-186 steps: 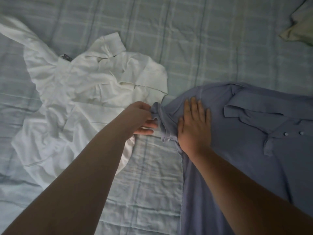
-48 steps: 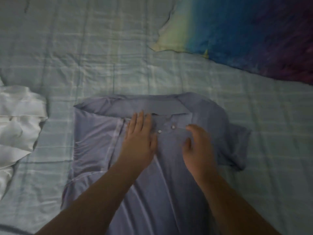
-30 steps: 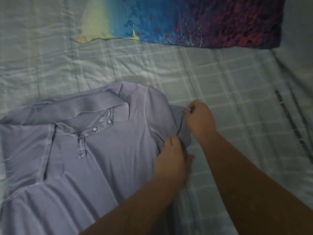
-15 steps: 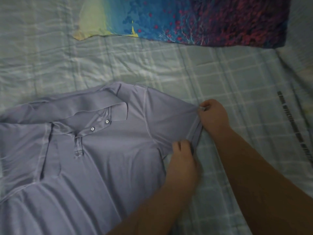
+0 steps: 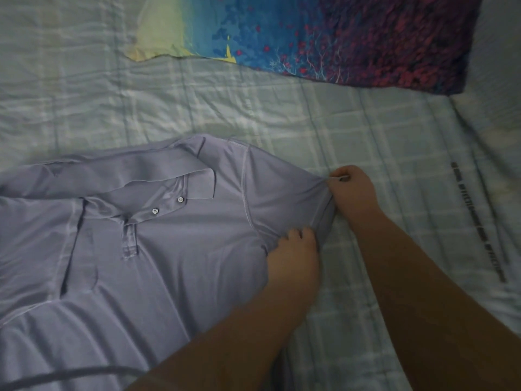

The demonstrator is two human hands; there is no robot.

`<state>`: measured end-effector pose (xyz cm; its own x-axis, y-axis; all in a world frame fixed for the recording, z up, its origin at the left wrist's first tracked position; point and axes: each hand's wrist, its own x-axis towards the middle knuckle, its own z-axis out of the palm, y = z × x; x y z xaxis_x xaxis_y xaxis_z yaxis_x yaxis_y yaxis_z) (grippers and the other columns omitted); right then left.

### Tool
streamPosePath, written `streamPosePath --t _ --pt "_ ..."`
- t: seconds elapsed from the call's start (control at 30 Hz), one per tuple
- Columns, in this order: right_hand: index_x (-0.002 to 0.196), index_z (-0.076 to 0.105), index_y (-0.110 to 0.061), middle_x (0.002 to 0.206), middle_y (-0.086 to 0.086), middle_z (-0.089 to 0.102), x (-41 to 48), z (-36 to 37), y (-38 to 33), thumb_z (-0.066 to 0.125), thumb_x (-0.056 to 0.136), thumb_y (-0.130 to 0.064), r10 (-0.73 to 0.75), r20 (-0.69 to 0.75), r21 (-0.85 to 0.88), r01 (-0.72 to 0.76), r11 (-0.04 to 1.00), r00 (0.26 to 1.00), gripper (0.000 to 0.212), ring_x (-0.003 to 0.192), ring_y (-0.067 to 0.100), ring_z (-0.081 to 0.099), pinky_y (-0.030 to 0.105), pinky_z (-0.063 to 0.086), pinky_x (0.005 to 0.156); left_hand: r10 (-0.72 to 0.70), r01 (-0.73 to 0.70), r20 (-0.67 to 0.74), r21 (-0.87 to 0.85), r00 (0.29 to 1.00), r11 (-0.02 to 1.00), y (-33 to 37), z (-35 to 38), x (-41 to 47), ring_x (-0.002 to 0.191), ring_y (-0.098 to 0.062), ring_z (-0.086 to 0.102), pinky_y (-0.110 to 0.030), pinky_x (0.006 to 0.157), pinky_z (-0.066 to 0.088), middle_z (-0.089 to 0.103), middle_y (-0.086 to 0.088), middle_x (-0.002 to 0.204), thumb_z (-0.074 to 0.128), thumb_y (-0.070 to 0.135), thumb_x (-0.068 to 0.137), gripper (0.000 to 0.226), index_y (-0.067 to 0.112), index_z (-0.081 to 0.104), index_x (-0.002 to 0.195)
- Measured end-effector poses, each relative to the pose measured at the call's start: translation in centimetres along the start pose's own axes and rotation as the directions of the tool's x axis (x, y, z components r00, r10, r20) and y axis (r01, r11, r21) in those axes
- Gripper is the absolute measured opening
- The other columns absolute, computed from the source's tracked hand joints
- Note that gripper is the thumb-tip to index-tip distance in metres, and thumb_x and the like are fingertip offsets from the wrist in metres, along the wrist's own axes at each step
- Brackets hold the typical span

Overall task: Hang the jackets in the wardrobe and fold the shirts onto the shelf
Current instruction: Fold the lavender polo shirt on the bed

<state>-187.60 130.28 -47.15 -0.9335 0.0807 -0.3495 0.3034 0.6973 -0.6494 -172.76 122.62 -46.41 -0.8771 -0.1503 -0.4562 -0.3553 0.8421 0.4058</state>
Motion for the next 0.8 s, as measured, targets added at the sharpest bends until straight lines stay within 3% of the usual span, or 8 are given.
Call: streamPosePath --t 0.13,0.23,0.37,0.47,0.57,0.63,0.7,0.8 --pt "0.09 0.063 -0.018 0.07 0.006 0.057 -0.8 -0.1 -2.0 0.06 0.085 -0.004 -0.096 0.011 0.102 0.094 0.99 0.995 0.015 0.067 0.02 0.054 0.035 0.048 0.065 0.064 -0.097 -0.142 -0.238 0.988 0.966 -2.1 -1.8 -1.5 0.088 -0.032 0.064 -0.039 0.065 0.042 0.058 -0.005 0.101 0.044 0.026 0.099 0.005 0.024 0.045 0.104" --pt "0.09 0.065 -0.018 0.07 0.004 0.057 -2.2 1.0 -4.7 0.058 0.089 -0.004 -0.186 0.036 0.234 0.173 0.957 0.982 0.016 0.062 0.012 0.054 0.031 0.052 0.057 -0.093 -0.02 -0.217 -0.472 0.972 0.882 -5.1 -3.2 -3.7 0.067 -0.015 0.057 -0.036 0.06 0.041 0.058 0.005 0.074 0.047 0.039 0.096 0.018 0.025 0.043 0.085" --pt "0.093 0.07 -0.016 0.08 0.0 0.065 -4.2 4.7 -8.2 0.062 0.09 -0.004 -0.315 0.131 0.229 0.28 0.932 0.94 0.015 0.068 0.006 0.055 0.023 0.048 0.071 -0.335 0.167 -0.079 -0.746 0.939 0.644 -9.6 -3.9 -4.6 0.051 -0.003 0.047 -0.033 0.059 0.043 0.053 0.007 0.056 0.063 0.03 0.092 0.028 0.021 0.052 0.068" --pt "0.092 0.07 -0.018 0.074 -0.006 0.061 -5.4 8.3 -10.3 0.062 0.09 -0.003 -0.367 0.227 0.22 0.319 0.922 0.902 0.016 0.059 -0.005 0.051 0.008 0.039 0.064 -0.445 0.28 -0.021 -0.752 0.895 0.597 -12.8 -4.1 -4.7 0.046 -0.001 0.038 -0.022 0.052 0.035 0.044 0.008 0.046 0.068 0.027 0.09 0.042 0.014 0.045 0.058" --pt "0.102 0.072 -0.017 0.091 0.0 0.069 -6.2 11.9 -11.6 0.061 0.093 -0.006 -0.391 0.347 0.168 0.354 0.92 0.852 0.018 0.071 -0.01 0.058 0.004 0.042 0.073 -0.434 0.351 0.039 -0.656 0.9 0.669 -15.6 -4.3 -4.7 0.054 -0.008 0.057 -0.027 0.057 0.043 0.058 0.006 0.053 0.064 0.039 0.092 0.042 0.009 0.057 0.062" --pt "0.109 0.07 -0.018 0.111 0.007 0.072 -6.7 13.5 -11.9 0.058 0.096 -0.009 -0.36 0.469 0.194 0.303 0.933 0.807 0.02 0.097 0.005 0.066 0.022 0.049 0.096 -0.415 0.39 0.118 -0.634 0.902 0.668 -17.0 -4.4 -4.8 0.071 -0.023 0.069 -0.032 0.065 0.052 0.069 -0.003 0.066 0.062 0.041 0.092 0.039 0.008 0.067 0.071" --pt "0.107 0.069 -0.024 0.112 0.008 0.072 -7.4 14.3 -11.7 0.054 0.098 -0.009 -0.331 0.503 0.258 0.226 0.939 0.798 0.023 0.106 0.02 0.068 0.042 0.049 0.103 -0.395 0.426 0.205 -0.654 0.895 0.625 -18.0 -4.7 -4.7 0.075 -0.027 0.071 -0.038 0.073 0.057 0.074 -0.009 0.074 0.061 0.04 0.093 0.039 0.008 0.071 0.073" --pt "0.105 0.069 -0.021 0.098 -0.001 0.073 -8.0 13.7 -10.2 0.047 0.096 -0.004 -0.395 0.267 0.271 0.325 0.906 0.879 0.03 0.099 0.02 0.07 0.044 0.052 0.098 -0.37 0.457 0.275 -0.628 0.888 0.63 -19.2 -5.9 -4.6 0.075 -0.027 0.071 -0.037 0.077 0.058 0.072 -0.01 0.072 0.06 0.048 0.092 0.045 0.008 0.07 0.074"
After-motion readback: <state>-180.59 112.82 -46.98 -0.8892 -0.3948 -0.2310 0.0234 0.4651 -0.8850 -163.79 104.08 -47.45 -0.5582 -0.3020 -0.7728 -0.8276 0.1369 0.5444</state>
